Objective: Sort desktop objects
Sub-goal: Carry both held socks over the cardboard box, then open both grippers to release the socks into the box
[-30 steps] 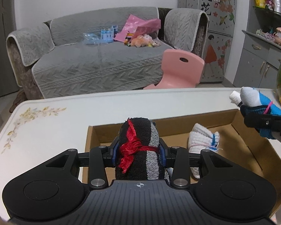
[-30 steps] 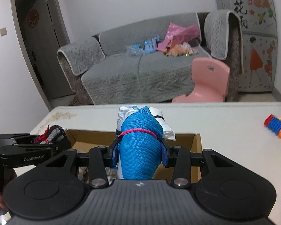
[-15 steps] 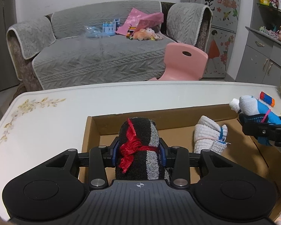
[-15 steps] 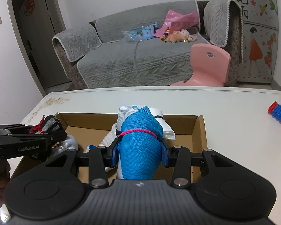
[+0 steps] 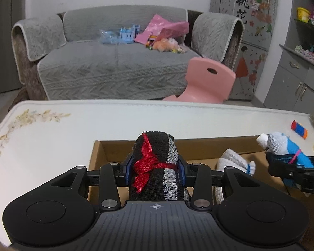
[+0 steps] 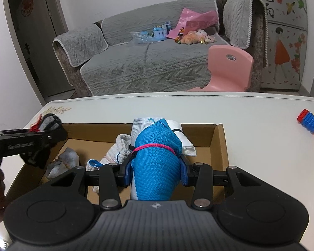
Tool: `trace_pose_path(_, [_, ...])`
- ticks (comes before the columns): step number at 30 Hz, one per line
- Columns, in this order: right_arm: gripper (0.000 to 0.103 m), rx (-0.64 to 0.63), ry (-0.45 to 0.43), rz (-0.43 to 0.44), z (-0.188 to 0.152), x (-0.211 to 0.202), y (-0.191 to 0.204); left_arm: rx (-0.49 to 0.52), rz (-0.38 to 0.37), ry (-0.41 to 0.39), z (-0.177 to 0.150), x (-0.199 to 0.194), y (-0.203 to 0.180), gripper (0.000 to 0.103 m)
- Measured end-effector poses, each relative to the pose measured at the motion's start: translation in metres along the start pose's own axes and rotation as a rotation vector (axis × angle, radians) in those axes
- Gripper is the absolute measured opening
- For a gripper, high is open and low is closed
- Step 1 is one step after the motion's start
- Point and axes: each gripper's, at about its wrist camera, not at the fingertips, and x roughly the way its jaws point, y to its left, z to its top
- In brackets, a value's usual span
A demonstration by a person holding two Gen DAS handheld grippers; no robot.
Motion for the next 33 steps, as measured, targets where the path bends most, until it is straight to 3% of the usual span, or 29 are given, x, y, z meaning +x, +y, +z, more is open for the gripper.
trace_pose_path(7, [0.039,0.003,0.019,0.003,-0.004,0.008,0.0,-0.028,0.028,0.021,0.0,0.011,0.007,0.047])
trace_pose_path(14, [0.039,-0.016,0.027,-0.009,-0.006,0.009,0.004,0.1,0.204,0.058,-0.001,0.009,0.001,0.047])
trace_pose_path(18, [0.039,-0.017,0.032,-0.008,-0.006,0.011,0.004,0.097,0.159,0.133,-0.009,0.023,0.0,0.047])
trace_pose_path(26, [0.04,-0.019,0.056,-0.008,-0.009,0.015,0.005,0.087,0.074,0.163,-0.009,0.024,0.0,0.048])
trace_pose_path(33, [0.045,-0.02,0.091,-0.002,-0.013,0.018,0.008,0.107,0.058,0.18,-0.015,0.024,-0.003,0.048])
